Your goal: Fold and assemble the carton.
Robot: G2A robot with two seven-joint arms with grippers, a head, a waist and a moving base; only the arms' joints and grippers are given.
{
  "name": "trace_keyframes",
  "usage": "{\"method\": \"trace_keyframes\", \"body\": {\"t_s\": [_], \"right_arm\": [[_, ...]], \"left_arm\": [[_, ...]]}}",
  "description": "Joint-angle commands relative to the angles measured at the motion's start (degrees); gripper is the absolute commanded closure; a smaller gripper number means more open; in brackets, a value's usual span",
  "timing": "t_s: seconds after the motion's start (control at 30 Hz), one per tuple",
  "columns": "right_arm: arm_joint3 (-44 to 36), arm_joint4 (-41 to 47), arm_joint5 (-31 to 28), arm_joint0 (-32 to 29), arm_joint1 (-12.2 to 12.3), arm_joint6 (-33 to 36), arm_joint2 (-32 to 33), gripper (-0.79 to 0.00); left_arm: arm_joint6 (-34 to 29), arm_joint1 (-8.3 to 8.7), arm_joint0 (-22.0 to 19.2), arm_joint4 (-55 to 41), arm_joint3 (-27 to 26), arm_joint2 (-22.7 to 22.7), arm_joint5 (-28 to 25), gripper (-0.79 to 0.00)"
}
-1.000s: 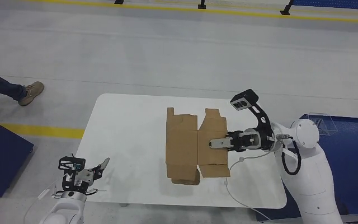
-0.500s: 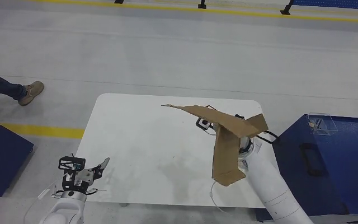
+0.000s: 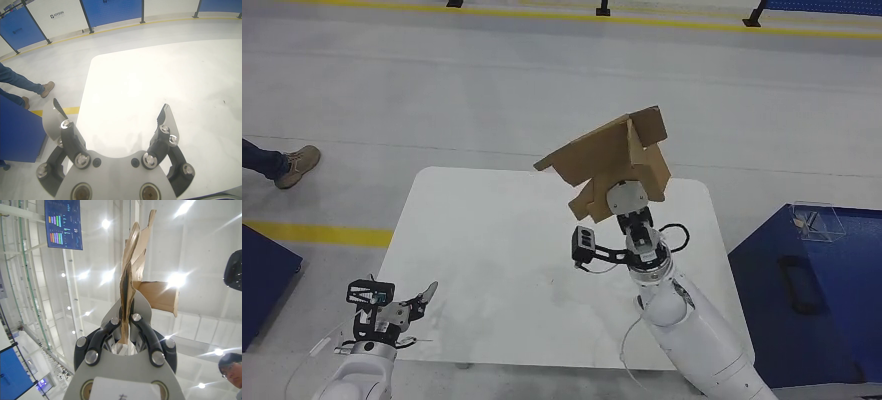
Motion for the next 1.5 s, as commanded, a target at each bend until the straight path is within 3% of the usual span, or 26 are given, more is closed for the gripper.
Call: {"method": "trace_keyframes", "body": {"t_s": [0.0,0.07,0.27,0.33,0.37,0.5,0.73,0.97,1.47], "right_arm": [[-0.4,-2.2,0.0,0.1,0.0,-0.2,1.5,0.000],[-1.2,-8.4,-0.3,0.9,-0.1,3.0,4.3,0.000],[-1.0,-51.8,-10.5,2.8,-0.4,28.5,9.7,0.000],[-0.1,-67.1,-18.9,4.8,-0.1,38.6,10.7,0.000],[2.1,-75.4,-27.0,5.8,0.1,44.6,11.8,0.000],[5.8,-86.6,-42.8,8.4,0.3,56.8,13.6,0.000],[2.8,-100.8,-64.2,7.4,1.6,57.1,17.0,0.000],[-6.6,-113.0,-69.4,2.6,2.6,51.9,22.9,0.000],[-8.6,-114.6,-70.1,2.9,2.7,50.9,23.4,0.000]], "left_arm": [[0.0,0.00,0.0,0.0,0.0,0.0,0.0,-0.785],[0.0,0.00,0.0,0.0,0.0,0.0,0.0,-0.785],[0.0,0.00,0.0,0.0,0.0,0.0,0.0,-0.785],[0.0,0.00,0.0,0.0,0.0,0.0,0.0,-0.785],[0.0,0.00,0.0,0.0,0.0,0.0,0.0,-0.785],[0.0,0.00,0.0,0.0,0.0,0.0,0.0,-0.785],[0.0,0.00,0.0,0.0,0.0,0.0,0.0,-0.785],[0.0,0.00,0.0,0.0,0.0,0.0,0.0,-0.785],[0.0,0.00,0.0,0.0,0.0,0.0,0.0,-0.785]]}}
